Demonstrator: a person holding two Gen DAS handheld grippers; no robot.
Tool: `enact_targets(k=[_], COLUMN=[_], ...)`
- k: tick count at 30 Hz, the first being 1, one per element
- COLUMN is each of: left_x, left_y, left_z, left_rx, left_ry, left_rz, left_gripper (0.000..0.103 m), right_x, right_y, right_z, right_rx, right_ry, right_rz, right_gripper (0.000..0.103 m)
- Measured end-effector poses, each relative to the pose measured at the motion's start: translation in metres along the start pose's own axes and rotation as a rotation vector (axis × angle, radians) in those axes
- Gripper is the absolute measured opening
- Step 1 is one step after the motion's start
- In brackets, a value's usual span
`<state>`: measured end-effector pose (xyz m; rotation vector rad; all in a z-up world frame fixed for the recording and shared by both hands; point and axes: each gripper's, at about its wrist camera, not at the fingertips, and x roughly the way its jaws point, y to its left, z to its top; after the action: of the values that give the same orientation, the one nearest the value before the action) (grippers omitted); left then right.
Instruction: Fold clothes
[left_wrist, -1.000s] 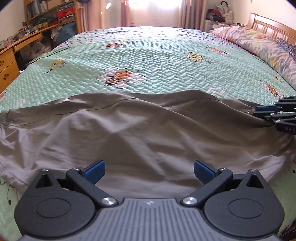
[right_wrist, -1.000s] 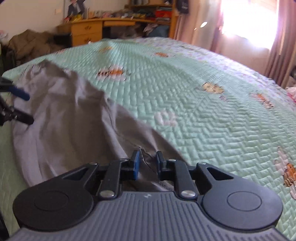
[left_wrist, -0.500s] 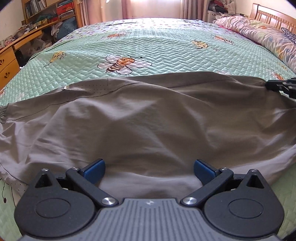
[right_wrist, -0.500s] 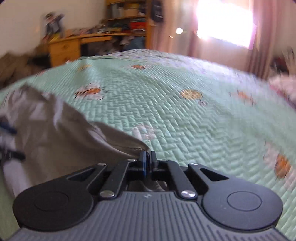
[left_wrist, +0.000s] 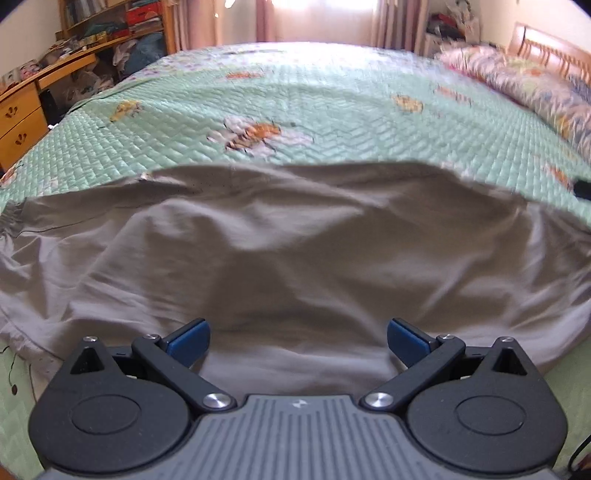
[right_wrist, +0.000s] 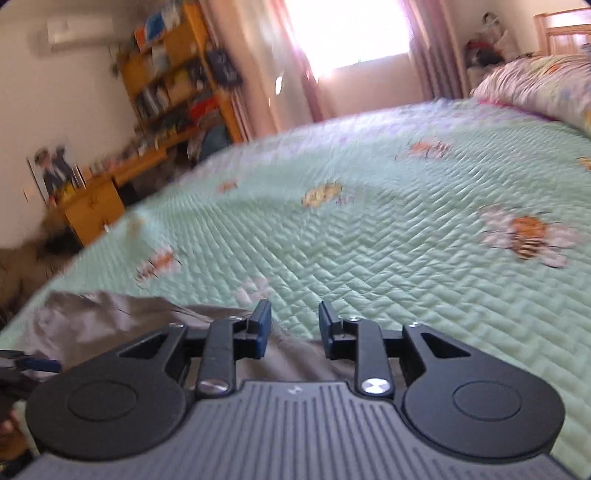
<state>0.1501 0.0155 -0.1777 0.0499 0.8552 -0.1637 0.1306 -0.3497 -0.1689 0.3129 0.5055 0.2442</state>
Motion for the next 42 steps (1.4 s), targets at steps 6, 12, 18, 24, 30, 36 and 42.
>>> enact_targets(k=[6, 12, 18, 24, 30, 36, 42], left_x=[-0.036, -0.062, -0.079, -0.070, -0.059, -0.061, -0.059], left_y=[0.003, 0.047, 0.108, 0.136, 0.118, 0.130, 0.130], left_z=[0.007, 0.002, -0.031, -0.073, -0.077, -0.082, -0.084], left_rx=[-0.015, -0.134, -0.243, -0.333, -0.252, -0.295, -0.290], left_ry=[-0.104, -0.113, -0.075, -0.059, -0.107, -0.120, -0.127], left_rz=[-0.007, 0.070, 0.171, -0.079, -0.147, -0.250, -0.305], left_gripper=[0.102, 0.102, 0.102, 0.102, 0.102, 0.102, 0.102], right_x=[-0.036, -0.022, -0.048, -0.038, -0.005, 0.033, 0.046], right_y=[0.009, -0.008, 0.020, 0.085, 0.201, 0.269, 0.281], right_z=[-0.050, -0.071, -0.068, -0.076, -0.096, -0.137, -0.149], right_rx=[0.102, 0.205, 0.179, -0.009, -0.541, -0.957, -1.188], right_ry=[0.051, 0.068, 0.017, 0.058, 0.113, 0.147, 0.087], right_rz=[0.135, 0.050, 0.067, 0.178, 0.183, 0.182, 0.080], right_gripper=[0.043, 0.030, 0.052, 0.053, 0.057, 0.062, 0.066])
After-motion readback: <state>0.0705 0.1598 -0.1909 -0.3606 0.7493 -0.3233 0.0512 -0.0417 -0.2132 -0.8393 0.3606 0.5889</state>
